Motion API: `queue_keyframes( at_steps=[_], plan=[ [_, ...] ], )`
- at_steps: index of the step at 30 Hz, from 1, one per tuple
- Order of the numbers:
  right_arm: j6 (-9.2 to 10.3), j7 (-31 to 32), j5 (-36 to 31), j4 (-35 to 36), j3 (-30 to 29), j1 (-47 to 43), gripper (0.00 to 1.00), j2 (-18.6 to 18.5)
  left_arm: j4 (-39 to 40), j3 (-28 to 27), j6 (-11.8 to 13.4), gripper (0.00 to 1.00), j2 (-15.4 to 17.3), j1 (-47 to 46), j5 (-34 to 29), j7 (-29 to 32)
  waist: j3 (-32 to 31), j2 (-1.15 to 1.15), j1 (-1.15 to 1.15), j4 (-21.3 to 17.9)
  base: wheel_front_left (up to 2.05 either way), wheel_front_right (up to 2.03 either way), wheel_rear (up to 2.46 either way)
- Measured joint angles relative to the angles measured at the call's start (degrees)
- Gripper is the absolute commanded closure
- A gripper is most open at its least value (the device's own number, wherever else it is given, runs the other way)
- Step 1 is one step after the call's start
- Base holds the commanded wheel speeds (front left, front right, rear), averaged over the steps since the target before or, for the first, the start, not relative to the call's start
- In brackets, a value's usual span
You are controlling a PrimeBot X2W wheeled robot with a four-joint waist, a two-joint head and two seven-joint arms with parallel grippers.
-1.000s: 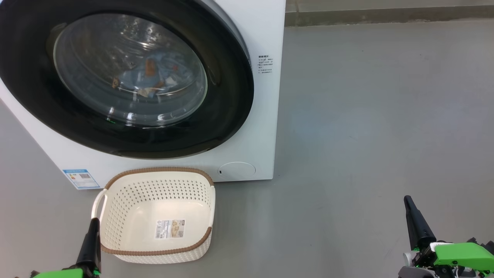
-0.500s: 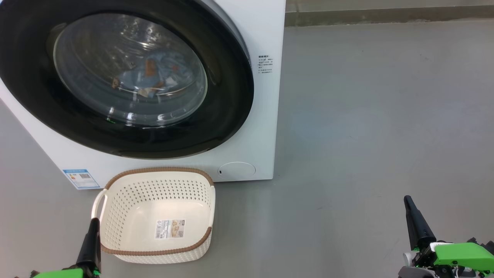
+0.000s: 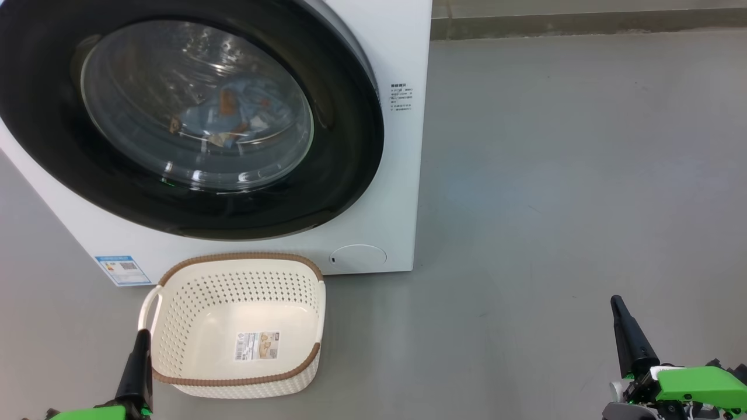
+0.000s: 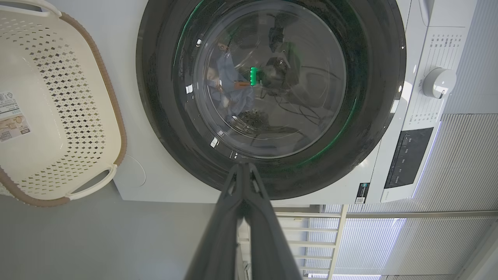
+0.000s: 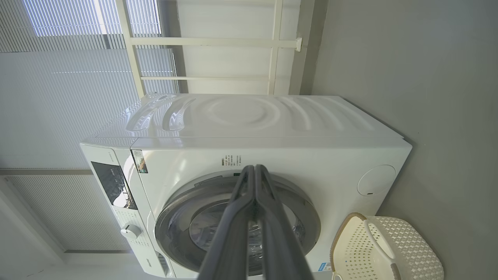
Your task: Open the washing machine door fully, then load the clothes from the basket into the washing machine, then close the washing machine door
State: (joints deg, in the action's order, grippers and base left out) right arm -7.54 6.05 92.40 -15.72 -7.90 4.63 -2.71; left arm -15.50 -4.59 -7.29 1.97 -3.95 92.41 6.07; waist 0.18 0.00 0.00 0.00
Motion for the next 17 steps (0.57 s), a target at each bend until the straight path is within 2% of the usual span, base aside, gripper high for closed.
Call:
queue_keyframes(
  at_steps=[17],
  plan=[
    [0.00,0.0,0.0,0.0,0.0,0.0,1.00,0.0,0.0,0.0,0.0,1.00,0.0,0.0,0.0,0.0,0.0,0.00,0.00,0.0,0.00,0.00,0.00]
  ],
)
